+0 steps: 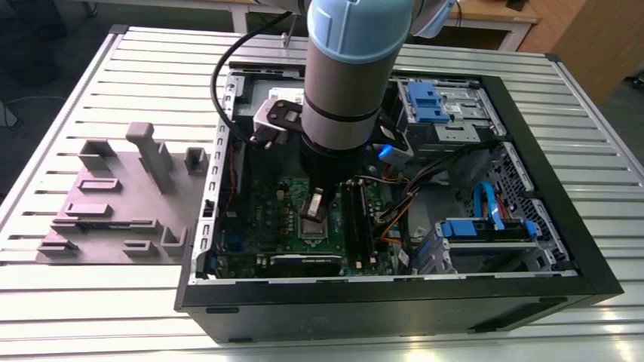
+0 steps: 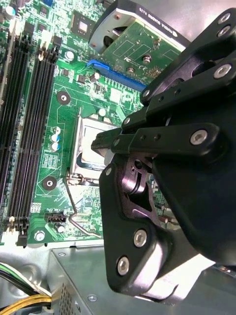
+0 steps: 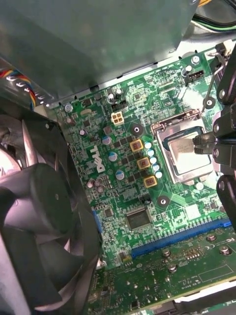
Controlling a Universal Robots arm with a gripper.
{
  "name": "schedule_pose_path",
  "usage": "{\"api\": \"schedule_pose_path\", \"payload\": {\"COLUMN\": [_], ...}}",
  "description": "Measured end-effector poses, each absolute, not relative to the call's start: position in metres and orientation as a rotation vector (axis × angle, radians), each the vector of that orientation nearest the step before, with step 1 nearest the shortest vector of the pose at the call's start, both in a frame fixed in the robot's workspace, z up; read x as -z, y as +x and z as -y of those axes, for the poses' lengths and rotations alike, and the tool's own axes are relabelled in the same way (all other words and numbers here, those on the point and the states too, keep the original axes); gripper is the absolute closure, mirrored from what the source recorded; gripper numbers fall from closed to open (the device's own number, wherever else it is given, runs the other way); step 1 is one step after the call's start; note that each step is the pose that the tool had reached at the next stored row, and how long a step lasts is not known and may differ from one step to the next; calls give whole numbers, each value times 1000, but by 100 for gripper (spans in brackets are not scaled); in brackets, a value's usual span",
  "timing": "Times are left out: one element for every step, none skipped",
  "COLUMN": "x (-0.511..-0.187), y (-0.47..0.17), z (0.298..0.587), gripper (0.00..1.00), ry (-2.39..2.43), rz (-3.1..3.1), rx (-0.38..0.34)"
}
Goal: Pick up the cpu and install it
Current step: 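Close the cpu cover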
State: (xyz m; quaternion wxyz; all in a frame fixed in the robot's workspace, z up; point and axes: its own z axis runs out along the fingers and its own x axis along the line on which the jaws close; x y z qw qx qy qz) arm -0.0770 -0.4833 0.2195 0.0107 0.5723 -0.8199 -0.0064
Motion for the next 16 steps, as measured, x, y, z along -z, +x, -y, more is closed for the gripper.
{"api": "schedule_pose_path", "payload": {"x": [-220,-220,-219,-219,-219,-219,-219,-219,-219,-219,-219,-220,-220,-220,-220,-220], "y": [-77,-77,-77,-77,-77,-77,-77,-77,-77,-77,-78,-79,-80,-81,-82,-82], "z": [483,483,483,483,483,483,483,483,483,483,483,483,483,483,483,483], "gripper": [90,90,90,90,90,90,90,90,90,90,90,90,90,90,90,90], "ry": [1800,1814,1830,1848,1865,1882,1898,1914,1925,1930,1932,1937,1940,1943,1946,1949], "rz": [2549,2539,2528,2515,2503,2491,2479,2467,2459,2457,2456,2457,2458,2458,2459,2460], "rx": [19,19,18,17,17,16,15,15,14,13,12,7,4,1,-2,-5]}}
